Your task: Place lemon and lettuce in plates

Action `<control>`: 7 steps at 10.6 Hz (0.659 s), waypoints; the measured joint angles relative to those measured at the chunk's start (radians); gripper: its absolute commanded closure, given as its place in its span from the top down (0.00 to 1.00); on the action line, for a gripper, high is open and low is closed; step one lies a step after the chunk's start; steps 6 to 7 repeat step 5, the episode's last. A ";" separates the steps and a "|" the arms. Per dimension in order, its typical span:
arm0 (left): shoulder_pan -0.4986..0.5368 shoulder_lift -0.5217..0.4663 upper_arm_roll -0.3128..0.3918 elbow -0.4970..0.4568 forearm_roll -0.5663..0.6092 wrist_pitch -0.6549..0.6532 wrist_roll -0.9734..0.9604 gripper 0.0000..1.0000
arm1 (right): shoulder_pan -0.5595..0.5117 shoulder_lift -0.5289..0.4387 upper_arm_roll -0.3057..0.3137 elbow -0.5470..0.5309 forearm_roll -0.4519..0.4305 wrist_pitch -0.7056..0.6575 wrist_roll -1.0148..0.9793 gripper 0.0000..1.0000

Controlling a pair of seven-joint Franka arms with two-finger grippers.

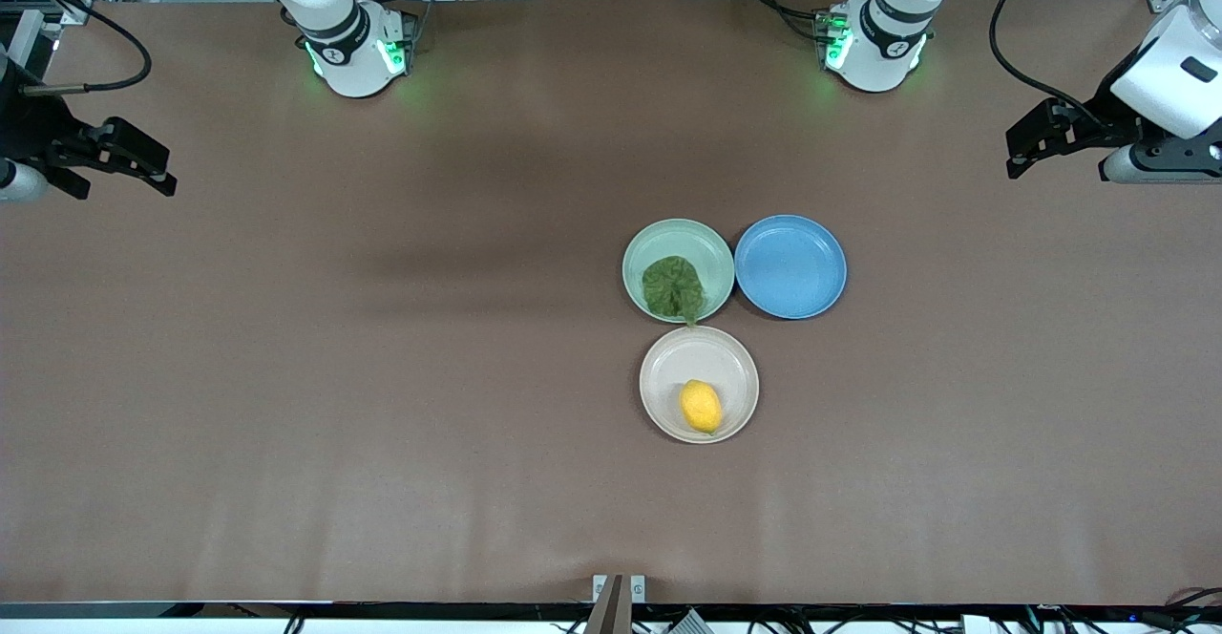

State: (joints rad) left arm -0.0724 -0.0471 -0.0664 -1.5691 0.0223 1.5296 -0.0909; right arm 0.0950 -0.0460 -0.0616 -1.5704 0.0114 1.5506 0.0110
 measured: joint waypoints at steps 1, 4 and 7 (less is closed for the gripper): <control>0.010 0.000 0.005 0.000 0.000 0.000 0.000 1.00 | 0.001 -0.003 0.000 0.004 0.000 0.003 0.000 1.00; 0.036 0.001 0.012 0.000 0.000 -0.001 0.000 1.00 | 0.006 -0.009 0.000 0.026 0.000 0.001 0.000 1.00; 0.036 0.001 0.011 0.000 0.000 -0.001 0.000 1.00 | 0.007 -0.010 0.001 0.028 0.000 -0.004 -0.002 1.00</control>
